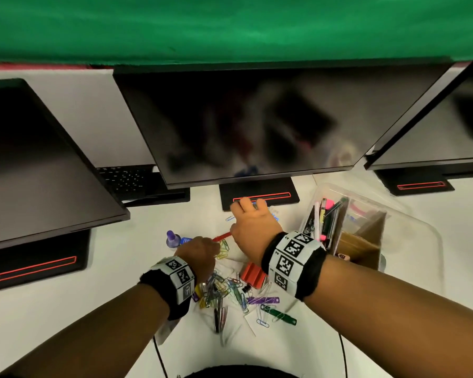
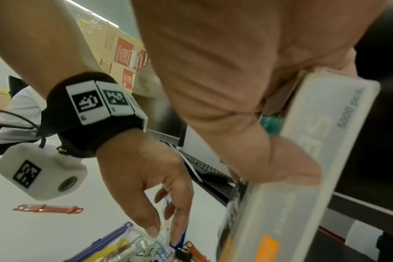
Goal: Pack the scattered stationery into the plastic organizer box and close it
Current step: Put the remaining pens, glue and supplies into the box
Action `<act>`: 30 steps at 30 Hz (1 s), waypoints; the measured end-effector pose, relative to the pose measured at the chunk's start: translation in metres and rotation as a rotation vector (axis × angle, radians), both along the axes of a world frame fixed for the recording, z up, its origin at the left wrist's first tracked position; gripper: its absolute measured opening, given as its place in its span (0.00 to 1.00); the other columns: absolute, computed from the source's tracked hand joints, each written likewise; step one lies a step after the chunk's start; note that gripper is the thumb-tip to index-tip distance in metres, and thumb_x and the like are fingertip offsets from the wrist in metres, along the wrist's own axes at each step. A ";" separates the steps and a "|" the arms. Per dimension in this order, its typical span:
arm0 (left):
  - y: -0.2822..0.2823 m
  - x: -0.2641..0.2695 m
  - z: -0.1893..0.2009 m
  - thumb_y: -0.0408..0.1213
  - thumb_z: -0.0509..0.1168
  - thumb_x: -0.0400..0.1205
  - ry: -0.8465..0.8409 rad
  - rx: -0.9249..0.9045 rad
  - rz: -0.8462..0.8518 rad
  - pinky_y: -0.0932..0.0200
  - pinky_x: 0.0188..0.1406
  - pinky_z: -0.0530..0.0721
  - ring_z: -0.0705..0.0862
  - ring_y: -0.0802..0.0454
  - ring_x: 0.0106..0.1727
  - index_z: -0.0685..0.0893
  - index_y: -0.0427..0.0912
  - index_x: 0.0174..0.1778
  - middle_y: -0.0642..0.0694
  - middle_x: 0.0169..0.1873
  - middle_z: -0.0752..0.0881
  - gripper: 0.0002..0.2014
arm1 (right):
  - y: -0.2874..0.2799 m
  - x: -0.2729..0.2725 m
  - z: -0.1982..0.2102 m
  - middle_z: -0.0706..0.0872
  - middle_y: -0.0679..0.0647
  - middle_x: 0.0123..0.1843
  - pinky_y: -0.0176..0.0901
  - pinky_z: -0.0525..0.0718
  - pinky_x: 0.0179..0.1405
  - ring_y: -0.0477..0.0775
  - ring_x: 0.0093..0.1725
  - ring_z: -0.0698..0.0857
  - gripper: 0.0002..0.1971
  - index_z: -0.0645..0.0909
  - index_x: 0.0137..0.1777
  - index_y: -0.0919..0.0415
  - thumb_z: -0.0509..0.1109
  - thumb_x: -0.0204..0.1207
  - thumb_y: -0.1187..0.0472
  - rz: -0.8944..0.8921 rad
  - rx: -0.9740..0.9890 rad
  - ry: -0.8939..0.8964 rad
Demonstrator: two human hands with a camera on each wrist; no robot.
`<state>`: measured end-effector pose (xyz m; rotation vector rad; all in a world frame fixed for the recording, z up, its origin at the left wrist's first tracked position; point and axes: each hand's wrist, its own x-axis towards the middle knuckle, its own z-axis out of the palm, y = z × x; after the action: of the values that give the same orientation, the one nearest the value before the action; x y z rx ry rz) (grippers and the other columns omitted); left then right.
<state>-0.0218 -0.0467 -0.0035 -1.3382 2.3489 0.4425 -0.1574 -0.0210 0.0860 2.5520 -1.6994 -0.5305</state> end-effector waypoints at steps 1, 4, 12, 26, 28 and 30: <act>-0.001 0.001 -0.001 0.35 0.58 0.82 0.026 -0.007 0.011 0.52 0.65 0.81 0.79 0.47 0.65 0.76 0.45 0.67 0.45 0.63 0.81 0.17 | 0.003 -0.003 0.004 0.70 0.60 0.69 0.58 0.66 0.65 0.65 0.70 0.65 0.13 0.85 0.55 0.61 0.60 0.78 0.64 -0.011 -0.009 -0.001; 0.000 -0.002 0.002 0.38 0.57 0.83 0.127 -0.002 0.058 0.54 0.66 0.79 0.77 0.48 0.68 0.72 0.48 0.72 0.45 0.66 0.79 0.20 | 0.012 -0.011 0.015 0.72 0.59 0.67 0.57 0.67 0.64 0.64 0.68 0.66 0.13 0.85 0.56 0.61 0.60 0.79 0.63 -0.034 -0.036 -0.022; 0.000 -0.030 0.015 0.46 0.77 0.70 0.632 0.174 0.291 0.51 0.72 0.76 0.77 0.47 0.72 0.51 0.52 0.82 0.45 0.75 0.73 0.50 | 0.027 -0.037 0.033 0.72 0.59 0.65 0.55 0.70 0.65 0.64 0.66 0.67 0.19 0.76 0.68 0.58 0.60 0.77 0.65 -0.185 -0.042 -0.194; 0.008 -0.043 0.025 0.26 0.70 0.74 0.782 0.233 0.408 0.59 0.58 0.81 0.86 0.50 0.53 0.70 0.44 0.73 0.47 0.52 0.86 0.31 | 0.057 -0.053 -0.018 0.72 0.61 0.67 0.58 0.81 0.60 0.65 0.66 0.71 0.23 0.67 0.70 0.59 0.66 0.76 0.63 -0.518 0.026 -0.414; 0.008 -0.046 0.031 0.27 0.70 0.75 0.867 0.215 0.453 0.54 0.63 0.81 0.86 0.48 0.56 0.73 0.42 0.69 0.45 0.56 0.87 0.26 | 0.056 -0.053 -0.019 0.71 0.61 0.68 0.56 0.80 0.63 0.64 0.67 0.70 0.26 0.65 0.71 0.59 0.68 0.75 0.60 -0.550 0.026 -0.467; 0.008 -0.048 0.037 0.31 0.71 0.76 0.925 0.145 0.490 0.54 0.61 0.82 0.87 0.49 0.55 0.76 0.45 0.58 0.46 0.53 0.89 0.17 | 0.054 -0.054 -0.019 0.71 0.61 0.68 0.54 0.78 0.65 0.64 0.67 0.72 0.30 0.62 0.73 0.58 0.71 0.74 0.57 -0.557 0.013 -0.510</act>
<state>-0.0697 -0.0389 0.0337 -1.9069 2.5034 1.6410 -0.2116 0.0333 0.0673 2.3256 -2.5990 0.1354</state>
